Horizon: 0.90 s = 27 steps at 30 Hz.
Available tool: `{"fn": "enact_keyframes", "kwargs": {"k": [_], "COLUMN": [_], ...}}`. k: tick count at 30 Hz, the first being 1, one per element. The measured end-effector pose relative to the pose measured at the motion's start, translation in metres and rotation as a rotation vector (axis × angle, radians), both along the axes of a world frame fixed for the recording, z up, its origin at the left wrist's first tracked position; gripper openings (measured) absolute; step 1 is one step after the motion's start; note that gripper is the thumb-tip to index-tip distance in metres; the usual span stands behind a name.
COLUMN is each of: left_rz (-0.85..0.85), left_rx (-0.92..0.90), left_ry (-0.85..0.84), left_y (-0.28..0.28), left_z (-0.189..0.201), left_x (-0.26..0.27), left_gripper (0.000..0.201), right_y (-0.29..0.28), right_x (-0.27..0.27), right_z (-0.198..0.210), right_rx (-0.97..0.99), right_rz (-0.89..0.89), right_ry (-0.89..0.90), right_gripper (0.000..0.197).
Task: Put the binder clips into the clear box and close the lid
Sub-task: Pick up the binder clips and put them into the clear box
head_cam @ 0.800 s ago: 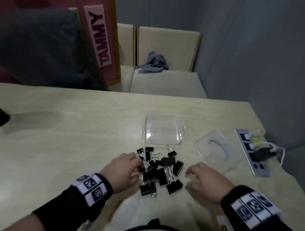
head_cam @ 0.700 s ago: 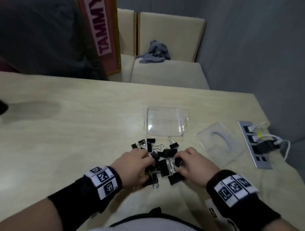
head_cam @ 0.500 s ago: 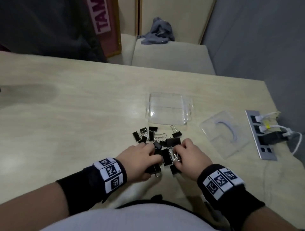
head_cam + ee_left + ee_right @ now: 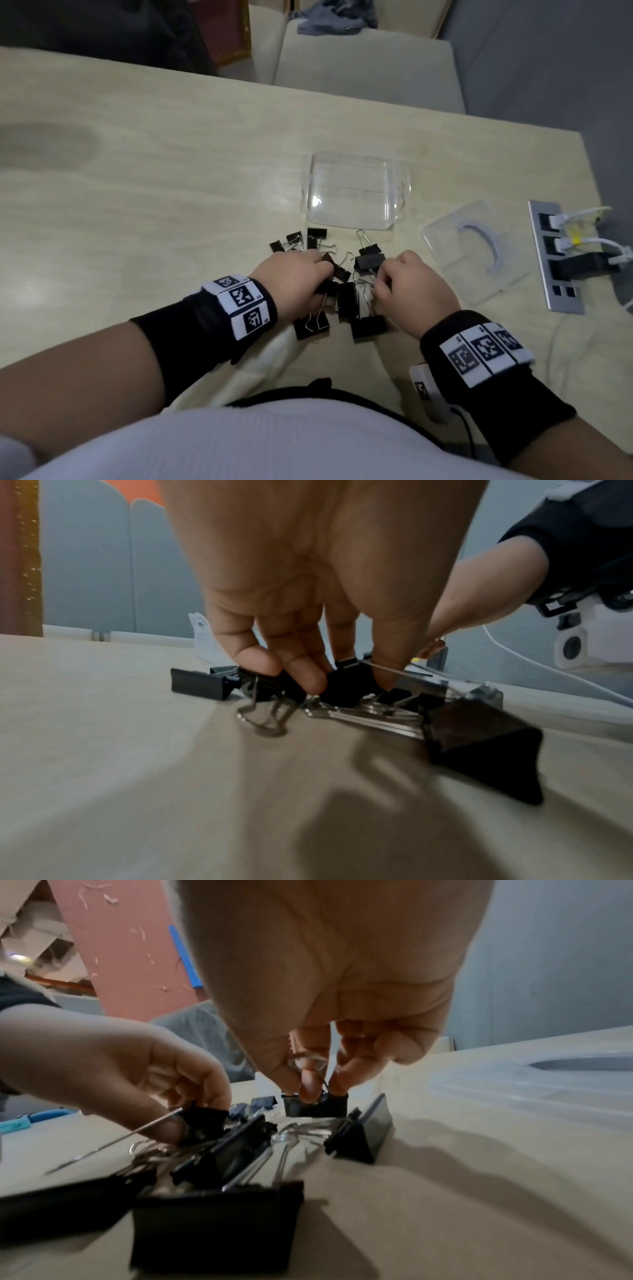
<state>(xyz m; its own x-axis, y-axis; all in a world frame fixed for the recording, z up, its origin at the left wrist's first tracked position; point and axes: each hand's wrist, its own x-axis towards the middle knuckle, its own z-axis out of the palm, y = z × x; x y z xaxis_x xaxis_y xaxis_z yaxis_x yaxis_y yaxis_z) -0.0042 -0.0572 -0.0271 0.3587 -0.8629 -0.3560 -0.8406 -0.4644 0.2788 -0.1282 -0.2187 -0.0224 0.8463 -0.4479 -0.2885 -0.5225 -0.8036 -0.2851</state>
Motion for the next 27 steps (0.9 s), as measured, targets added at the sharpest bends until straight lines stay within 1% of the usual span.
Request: {"fn": "enact_keyframes", "kwargs": {"k": [2, 5, 6, 8, 10, 13, 15, 16, 17, 19, 20, 21, 23, 25, 27], "left_rz": [0.016, 0.085, 0.114, 0.183, 0.216, 0.272, 0.346, 0.388, 0.428, 0.513, 0.544, 0.554, 0.525, 0.457, 0.396], "left_rx": [0.009, -0.034, -0.061, -0.123, -0.168, -0.171, -0.176, -0.192, -0.215, -0.264, -0.282, -0.291, -0.259, -0.161, -0.078], "left_ry": [0.014, 0.074, 0.106, 0.21, 0.295, 0.344, 0.321, 0.298, 0.288, 0.349, 0.381, 0.376, 0.293, 0.161, 0.057], "left_y": [0.0, 0.004, 0.005, 0.008, 0.007, -0.002, -0.013, -0.02, -0.027, -0.041, -0.047, -0.054, -0.067, -0.077, -0.083], "left_z": [0.001, 0.004, 0.007, 0.015, 0.024, 0.031, 0.035, 0.037, 0.039, 0.04, 0.041, 0.04, 0.038, 0.035, 0.031], "left_x": [0.003, 0.01, 0.013, 0.018, 0.024, 0.038, 0.049, 0.055, 0.06, 0.071, 0.076, 0.082, 0.091, 0.098, 0.102], "left_gripper": [0.034, 0.03, 0.032, 0.042, 0.046, 0.034, 0.021, 0.016, 0.015, 0.016, 0.016, 0.016, 0.019, 0.03, 0.042], "right_y": [-0.003, -0.008, -0.01, -0.014, -0.019, -0.028, -0.034, -0.037, -0.041, -0.047, -0.05, -0.053, -0.057, -0.059, -0.06], "right_x": [0.0, -0.002, -0.002, 0.002, 0.011, 0.031, 0.048, 0.056, 0.064, 0.075, 0.079, 0.081, 0.083, 0.081, 0.077], "right_z": [0.005, 0.013, 0.016, 0.021, 0.027, 0.032, 0.031, 0.029, 0.026, 0.021, 0.017, 0.014, 0.01, 0.008, 0.009], "right_rx": [-0.002, 0.017, 0.03, 0.075, 0.149, 0.335, 0.449, 0.467, 0.466, 0.44, 0.407, 0.36, 0.256, 0.166, 0.107], "right_rz": [0.001, 0.001, -0.004, -0.022, -0.075, -0.246, -0.344, -0.358, -0.348, -0.308, -0.285, -0.261, -0.242, -0.266, -0.309], "right_ry": [-0.064, -0.166, -0.217, -0.299, -0.356, -0.437, -0.441, -0.42, -0.39, -0.314, -0.27, -0.227, -0.166, -0.172, -0.195], "right_gripper": [0.018, 0.019, 0.017, 0.014, 0.014, 0.015, 0.016, 0.017, 0.019, 0.023, 0.025, 0.026, 0.03, 0.037, 0.04]}}
